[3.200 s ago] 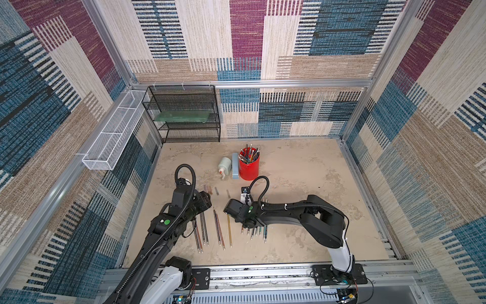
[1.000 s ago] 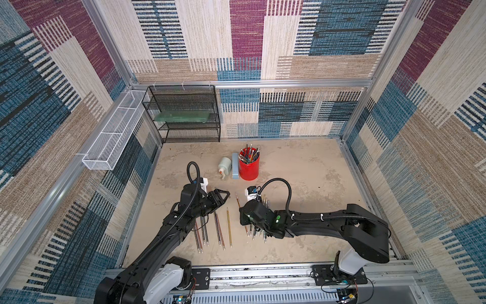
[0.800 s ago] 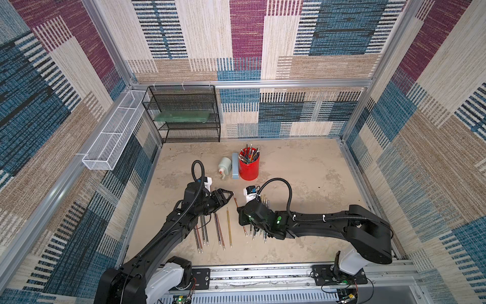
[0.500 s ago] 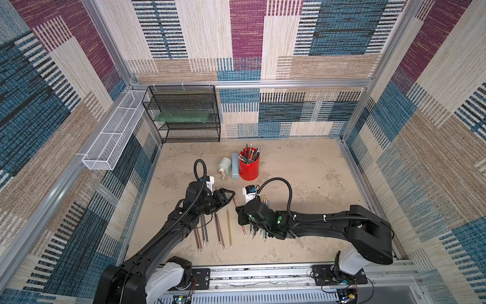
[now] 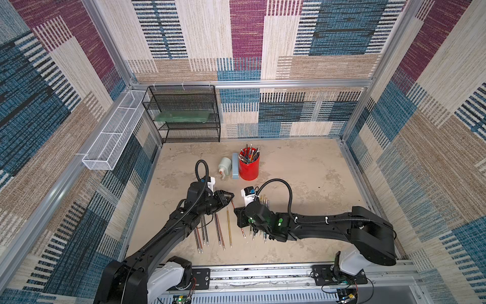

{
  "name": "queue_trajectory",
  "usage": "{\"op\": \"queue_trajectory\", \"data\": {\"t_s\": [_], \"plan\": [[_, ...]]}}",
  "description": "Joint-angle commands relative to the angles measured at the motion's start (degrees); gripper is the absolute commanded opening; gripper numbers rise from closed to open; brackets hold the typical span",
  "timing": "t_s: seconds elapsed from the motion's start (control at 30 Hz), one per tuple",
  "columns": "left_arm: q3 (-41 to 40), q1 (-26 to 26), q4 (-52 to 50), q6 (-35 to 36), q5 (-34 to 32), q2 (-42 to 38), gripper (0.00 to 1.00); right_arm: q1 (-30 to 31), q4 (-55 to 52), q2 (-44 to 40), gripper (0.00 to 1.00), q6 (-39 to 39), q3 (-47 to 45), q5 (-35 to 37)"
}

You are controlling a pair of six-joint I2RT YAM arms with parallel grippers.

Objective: Remove the protective cover of the pencils
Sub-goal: Remove the protective sleeve from the pencil.

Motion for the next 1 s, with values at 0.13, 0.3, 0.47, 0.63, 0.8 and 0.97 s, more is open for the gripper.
{"op": "queue_trajectory", "data": {"t_s": [0.13, 0.3, 0.47, 0.63, 0.8, 0.97], "plan": [[-0.13, -0.1, 2.35, -1.07, -0.21, 0.33, 0.3, 0.57, 2.64, 0.06, 0.0, -0.75, 0.39, 0.05], [-0.39, -0.1, 2.47, -1.12, -0.22, 0.1, 0.27, 0.6, 2.74, 0.02, 0.0, -0.86, 0.53, 0.05], [-0.39, -0.1, 2.61, -1.06, -0.03, 0.1, 0.32, 0.6, 2.95, 0.28, 0.0, -0.91, 0.87, -0.04], [-0.57, -0.1, 3.06, -1.25, -0.03, 0.14, 0.26, 0.66, 2.85, 0.49, 0.0, -0.91, 0.91, -0.04], [-0.77, -0.1, 3.14, -1.56, -0.52, 0.29, 0.19, 0.71, 2.99, 0.39, 0.0, -0.91, 0.65, -0.3], [-0.83, -0.09, 3.13, -2.15, -0.72, 0.61, 0.13, 0.76, 3.65, 0.13, 0.0, -0.56, -0.26, -0.39]]}}
